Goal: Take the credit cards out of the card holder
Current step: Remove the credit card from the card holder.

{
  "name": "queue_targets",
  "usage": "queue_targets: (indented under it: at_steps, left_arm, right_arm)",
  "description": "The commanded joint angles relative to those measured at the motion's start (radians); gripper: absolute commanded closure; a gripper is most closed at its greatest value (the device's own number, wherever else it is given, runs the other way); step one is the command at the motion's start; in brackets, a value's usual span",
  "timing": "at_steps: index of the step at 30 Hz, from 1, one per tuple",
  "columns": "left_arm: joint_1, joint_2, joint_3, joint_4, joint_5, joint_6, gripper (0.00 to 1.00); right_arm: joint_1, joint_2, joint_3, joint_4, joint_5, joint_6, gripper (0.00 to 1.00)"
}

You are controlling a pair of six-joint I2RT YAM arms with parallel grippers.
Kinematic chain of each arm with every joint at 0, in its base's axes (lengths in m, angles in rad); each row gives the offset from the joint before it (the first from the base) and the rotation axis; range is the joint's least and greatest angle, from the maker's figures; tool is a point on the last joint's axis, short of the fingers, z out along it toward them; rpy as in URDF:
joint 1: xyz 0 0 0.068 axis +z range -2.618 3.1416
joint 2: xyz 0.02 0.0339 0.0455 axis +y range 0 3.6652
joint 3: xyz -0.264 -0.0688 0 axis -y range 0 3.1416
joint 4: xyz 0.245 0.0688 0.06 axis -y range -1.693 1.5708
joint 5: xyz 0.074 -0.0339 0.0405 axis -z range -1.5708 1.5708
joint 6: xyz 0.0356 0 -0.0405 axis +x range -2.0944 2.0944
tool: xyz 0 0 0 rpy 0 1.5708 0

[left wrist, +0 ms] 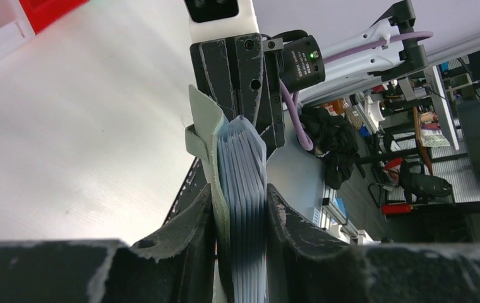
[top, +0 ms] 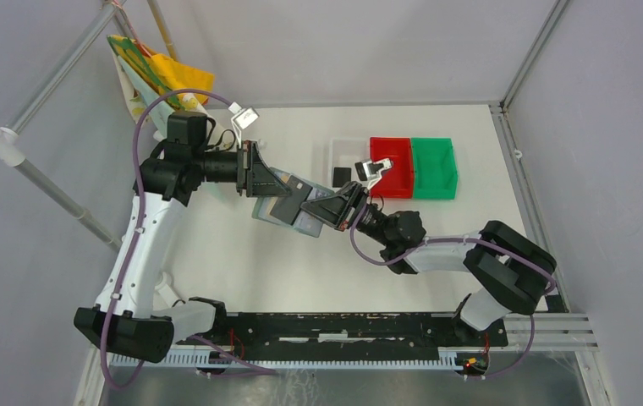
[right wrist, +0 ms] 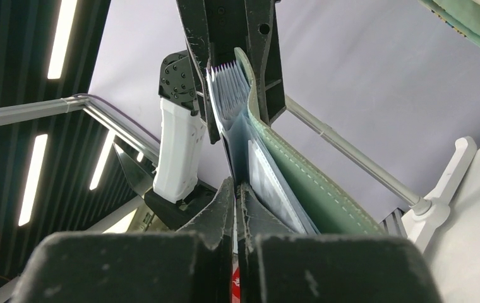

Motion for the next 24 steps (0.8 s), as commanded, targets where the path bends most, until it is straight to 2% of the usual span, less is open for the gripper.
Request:
queue_targets:
  at_steps: [1, 11, 16, 17, 19, 20, 24]
  left_arm:
    - [-0.013, -0.001, 0.055, -0.034, 0.098, 0.032, 0.79]
    - [0.0, 0.007, 0.08, -0.034, 0.1, 0.025, 0.81]
    - [0.003, 0.011, 0.081, -0.029, 0.101, 0.018, 0.81]
    - [0.002, 0.01, 0.081, -0.028, 0.1, 0.017, 0.81]
    - [0.003, 0.008, 0.078, -0.025, 0.096, 0.018, 0.8]
    - [0.003, 0.006, 0.076, -0.023, 0.094, 0.018, 0.8]
    - [0.003, 0.005, 0.077, -0.019, 0.081, 0.014, 0.79]
  right_arm:
    - [-0.012, -0.047, -0.048, 0.171, 0.033, 0.001, 1.0]
    - [-0.021, -0.114, -0.125, 0.116, 0.036, -0.052, 1.0]
    - [-0.021, -0.13, -0.111, 0.076, 0.027, -0.074, 1.0]
    - [-0.02, -0.13, -0.096, 0.066, 0.016, -0.078, 0.96]
    - [-0.017, -0.126, -0.066, 0.044, -0.005, -0.087, 0.72]
    - [-0.015, -0.122, -0.052, 0.035, -0.013, -0.091, 0.66]
    - [-0.007, -0.103, -0.002, 0.005, -0.039, -0.098, 0.6]
